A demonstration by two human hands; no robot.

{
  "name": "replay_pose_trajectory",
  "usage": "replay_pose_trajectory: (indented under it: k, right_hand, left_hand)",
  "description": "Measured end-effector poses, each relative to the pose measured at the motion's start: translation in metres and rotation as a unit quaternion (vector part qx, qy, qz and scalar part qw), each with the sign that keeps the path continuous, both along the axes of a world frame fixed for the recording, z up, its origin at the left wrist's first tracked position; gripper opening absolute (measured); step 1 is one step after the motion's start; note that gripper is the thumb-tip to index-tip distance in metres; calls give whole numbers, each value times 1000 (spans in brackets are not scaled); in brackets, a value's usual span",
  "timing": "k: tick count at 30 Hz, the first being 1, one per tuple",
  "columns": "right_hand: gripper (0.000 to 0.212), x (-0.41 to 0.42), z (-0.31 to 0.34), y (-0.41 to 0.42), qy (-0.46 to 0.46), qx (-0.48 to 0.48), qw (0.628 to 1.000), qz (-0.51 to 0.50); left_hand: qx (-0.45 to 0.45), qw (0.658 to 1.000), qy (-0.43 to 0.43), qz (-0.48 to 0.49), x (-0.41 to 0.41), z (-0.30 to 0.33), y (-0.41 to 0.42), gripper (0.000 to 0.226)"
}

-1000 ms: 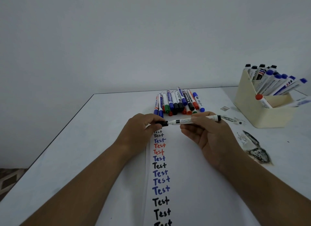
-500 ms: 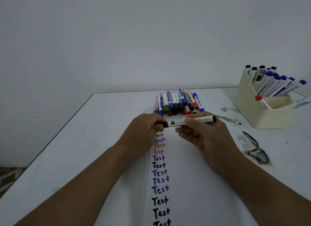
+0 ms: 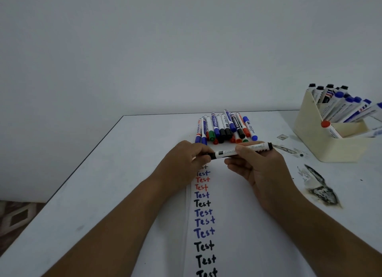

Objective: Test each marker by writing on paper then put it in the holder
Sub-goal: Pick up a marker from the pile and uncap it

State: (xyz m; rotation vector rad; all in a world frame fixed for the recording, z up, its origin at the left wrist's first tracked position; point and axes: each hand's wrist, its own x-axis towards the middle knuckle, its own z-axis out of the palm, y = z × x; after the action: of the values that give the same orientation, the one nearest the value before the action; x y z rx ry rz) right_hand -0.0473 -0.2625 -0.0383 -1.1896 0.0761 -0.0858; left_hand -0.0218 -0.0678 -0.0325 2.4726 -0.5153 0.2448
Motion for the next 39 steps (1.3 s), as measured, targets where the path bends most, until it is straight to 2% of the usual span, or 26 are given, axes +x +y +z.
replay_pose_trajectory:
  k: [1, 3, 5, 6, 9, 12, 16, 21, 26, 30, 34, 39]
  right_hand:
    - [20, 0, 0, 0, 2, 10, 1000, -4]
    - [18, 1, 0, -2, -7, 36, 999, -13]
    - [24, 2, -1, -3, -10, 56, 998, -41]
    - [29, 2, -1, -4, -5, 61, 996, -60]
    - [41, 1, 2, -5, -4, 29, 994, -107]
    - [53, -1, 10, -8, -35, -62, 988, -134]
    - [66, -3, 23, -15, -93, -166, 975, -115]
    - [63, 7, 72, -55, -157, -302, 929, -144]
    - [52, 36, 133, -117, -186, -341, 890, -240]
    - [49, 55, 157, -164, -183, -400, 851, -288]
    - [43, 69, 158, -192, -169, -483, 817, -267]
    - [41, 84, 146, -202, -142, -547, 793, -228]
  left_hand:
    - [8, 1000, 17, 1, 2, -2, 4, 32]
    - [27, 998, 57, 7, 7, -8, 12, 65]
    - [52, 996, 72, 24, 11, -12, 15, 95]
    - [67, 995, 69, 34, 13, -11, 14, 100]
    - [116, 991, 41, 55, 16, -12, 11, 97]
    - [142, 986, 43, 72, 18, -15, 9, 94]
    - [142, 986, 37, 82, 21, -19, 10, 67]
    - [141, 986, 17, 91, 20, -24, 7, 73]
    - [150, 984, 0, 99, 17, -22, 1, 75]
    - [154, 983, 6, 96, 19, -23, 1, 76]
    - [165, 982, 8, 97, 21, -23, 2, 78]
    - [170, 980, 11, 100, 21, -22, 0, 79]
